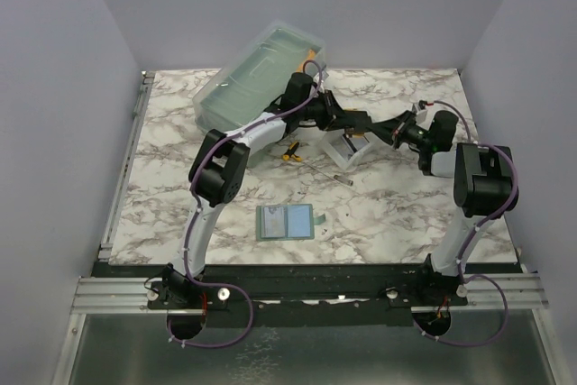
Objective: Put the credit cards into the card holder
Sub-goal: Place the credit card in the storage box.
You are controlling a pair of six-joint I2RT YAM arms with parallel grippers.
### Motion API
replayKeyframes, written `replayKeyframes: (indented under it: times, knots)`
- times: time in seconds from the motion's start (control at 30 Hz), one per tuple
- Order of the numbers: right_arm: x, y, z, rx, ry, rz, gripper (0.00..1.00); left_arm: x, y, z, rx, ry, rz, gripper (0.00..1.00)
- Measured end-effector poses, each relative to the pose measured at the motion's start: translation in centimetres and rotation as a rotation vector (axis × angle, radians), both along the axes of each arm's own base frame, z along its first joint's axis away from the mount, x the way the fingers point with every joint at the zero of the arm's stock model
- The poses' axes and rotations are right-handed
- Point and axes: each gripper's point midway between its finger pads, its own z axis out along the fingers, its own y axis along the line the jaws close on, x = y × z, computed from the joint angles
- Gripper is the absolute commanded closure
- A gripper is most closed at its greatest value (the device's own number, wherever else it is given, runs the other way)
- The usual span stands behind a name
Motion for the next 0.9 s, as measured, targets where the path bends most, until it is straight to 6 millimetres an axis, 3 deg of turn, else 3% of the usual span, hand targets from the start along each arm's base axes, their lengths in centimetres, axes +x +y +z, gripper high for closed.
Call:
replayKeyframes:
  times: [0.57,0.9]
  knots:
    - [0.3,-1.3,-0.6,-0.035,-0.018,-0.029,1.0,0.4,0.6,-3.6,0.133,0.029,0.06,0.36]
    - [0.5,-2.5,-0.3,-0.121,-0.04,-0.033,1.0,-0.2,1.2,-4.3,0.239,0.018,0.068,0.32]
